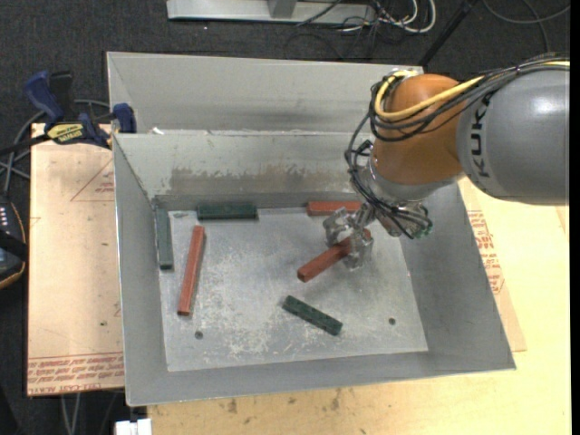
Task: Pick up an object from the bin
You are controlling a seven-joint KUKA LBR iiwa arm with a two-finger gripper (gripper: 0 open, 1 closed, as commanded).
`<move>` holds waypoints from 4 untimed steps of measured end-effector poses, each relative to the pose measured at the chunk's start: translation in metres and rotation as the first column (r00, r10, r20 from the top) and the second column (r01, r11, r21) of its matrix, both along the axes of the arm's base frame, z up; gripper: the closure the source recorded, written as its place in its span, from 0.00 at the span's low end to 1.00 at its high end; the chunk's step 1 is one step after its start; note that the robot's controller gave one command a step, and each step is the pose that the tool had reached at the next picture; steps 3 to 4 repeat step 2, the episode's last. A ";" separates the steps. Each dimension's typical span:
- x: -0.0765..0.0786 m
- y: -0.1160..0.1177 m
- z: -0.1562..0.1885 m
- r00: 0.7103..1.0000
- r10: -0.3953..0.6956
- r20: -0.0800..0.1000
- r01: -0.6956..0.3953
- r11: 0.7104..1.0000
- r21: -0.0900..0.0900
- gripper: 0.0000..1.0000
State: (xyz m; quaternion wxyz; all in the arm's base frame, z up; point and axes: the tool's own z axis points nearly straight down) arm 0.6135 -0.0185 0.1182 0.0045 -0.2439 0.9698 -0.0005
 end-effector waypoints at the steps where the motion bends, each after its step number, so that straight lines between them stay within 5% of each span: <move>1: 0.002 0.001 0.044 1.000 -0.001 0.000 0.001 1.000 0.000 1.00; 4: 0.004 0.002 0.068 1.000 -0.002 -0.002 0.002 1.000 0.000 1.00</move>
Offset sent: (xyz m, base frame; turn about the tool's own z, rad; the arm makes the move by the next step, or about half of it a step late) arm 0.0001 -0.0001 0.0406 0.0000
